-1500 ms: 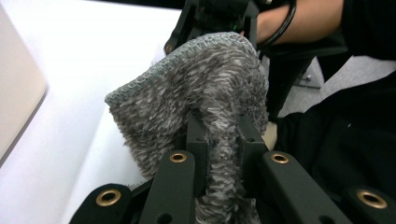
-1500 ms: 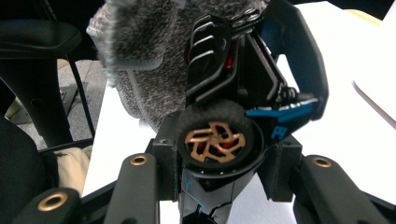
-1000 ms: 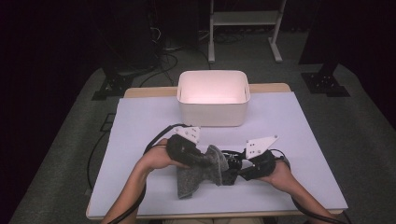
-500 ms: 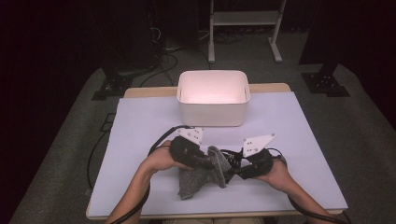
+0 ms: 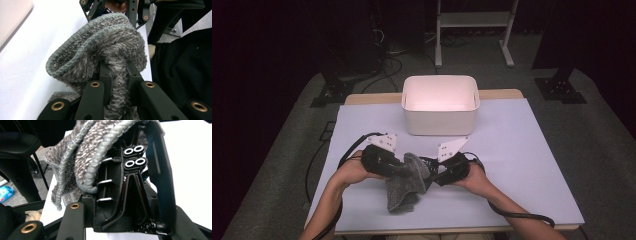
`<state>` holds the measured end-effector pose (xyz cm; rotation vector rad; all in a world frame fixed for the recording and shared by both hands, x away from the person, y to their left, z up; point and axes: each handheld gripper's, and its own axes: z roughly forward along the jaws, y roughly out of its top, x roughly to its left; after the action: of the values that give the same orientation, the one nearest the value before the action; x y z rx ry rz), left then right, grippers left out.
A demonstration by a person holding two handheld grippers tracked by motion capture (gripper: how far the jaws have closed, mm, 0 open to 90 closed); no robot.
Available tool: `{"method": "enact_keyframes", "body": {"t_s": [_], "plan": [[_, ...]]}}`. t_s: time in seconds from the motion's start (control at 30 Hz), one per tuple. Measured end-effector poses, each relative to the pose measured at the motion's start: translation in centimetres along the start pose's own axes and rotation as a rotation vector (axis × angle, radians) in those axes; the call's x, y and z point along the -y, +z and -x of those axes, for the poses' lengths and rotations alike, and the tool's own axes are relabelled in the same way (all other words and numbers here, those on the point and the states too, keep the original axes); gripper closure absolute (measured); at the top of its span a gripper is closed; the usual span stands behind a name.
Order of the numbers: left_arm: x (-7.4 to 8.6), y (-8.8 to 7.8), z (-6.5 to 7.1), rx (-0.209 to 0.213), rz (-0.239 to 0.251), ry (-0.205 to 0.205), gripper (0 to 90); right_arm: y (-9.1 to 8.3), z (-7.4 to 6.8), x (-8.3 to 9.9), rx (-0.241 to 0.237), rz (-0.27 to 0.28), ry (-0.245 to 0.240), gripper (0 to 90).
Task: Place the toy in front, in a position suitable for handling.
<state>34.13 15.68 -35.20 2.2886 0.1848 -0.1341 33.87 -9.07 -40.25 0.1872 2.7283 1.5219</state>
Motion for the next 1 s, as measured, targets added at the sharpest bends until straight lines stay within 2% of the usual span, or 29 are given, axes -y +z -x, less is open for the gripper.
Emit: {"method": "enact_keyframes", "body": {"t_s": [0.07,0.17,0.2,0.27,0.37,0.47,0.53,0.57,0.67,0.73,0.8,1.0], "plan": [[-0.2,0.7,-0.1,0.006,0.015,0.006,79.7,-0.3,0.2,0.3,-0.006,-0.010,0.010,55.9],[-1.0,1.9,-0.3,0.018,0.026,0.022,79.7,-1.0,0.3,0.7,0.000,-0.055,0.031,54.9],[-1.3,2.3,-0.3,0.025,0.024,0.024,79.7,-1.2,0.3,0.8,0.005,-0.068,0.021,54.6],[-1.9,3.3,-0.3,0.035,0.003,0.036,79.7,-1.9,0.2,1.2,0.010,-0.087,0.027,54.3],[-2.4,4.7,-0.5,0.057,-0.003,0.042,79.7,-2.9,0.1,2.4,0.016,-0.107,0.047,54.3],[-2.7,6.1,-0.5,0.058,-0.049,0.050,79.6,-3.8,-0.1,3.9,0.025,-0.119,0.068,53.9],[-2.6,6.5,-0.5,0.055,-0.061,0.050,79.3,-4.1,-0.1,4.5,0.029,-0.119,0.078,53.4],[-2.7,7.0,-0.6,0.072,-0.042,0.046,78.9,-4.6,-0.2,5.3,0.030,-0.124,0.080,53.5],[-3.2,7.9,-0.4,0.081,-0.055,0.062,78.9,-5.1,-0.3,5.9,0.034,-0.128,0.096,53.9],[-3.5,8.6,-0.3,0.069,-0.099,0.075,78.9,-5.6,-0.4,6.3,0.047,-0.129,0.092,54.3],[-3.7,8.8,-0.3,0.075,-0.098,0.076,78.9,-6.0,-0.3,6.6,0.041,-0.119,0.110,54.6],[-3.3,8.3,-0.2,0.073,-0.109,0.077,78.8,-5.2,-0.8,6.8,0.058,-0.178,0.050,53.0]]}}
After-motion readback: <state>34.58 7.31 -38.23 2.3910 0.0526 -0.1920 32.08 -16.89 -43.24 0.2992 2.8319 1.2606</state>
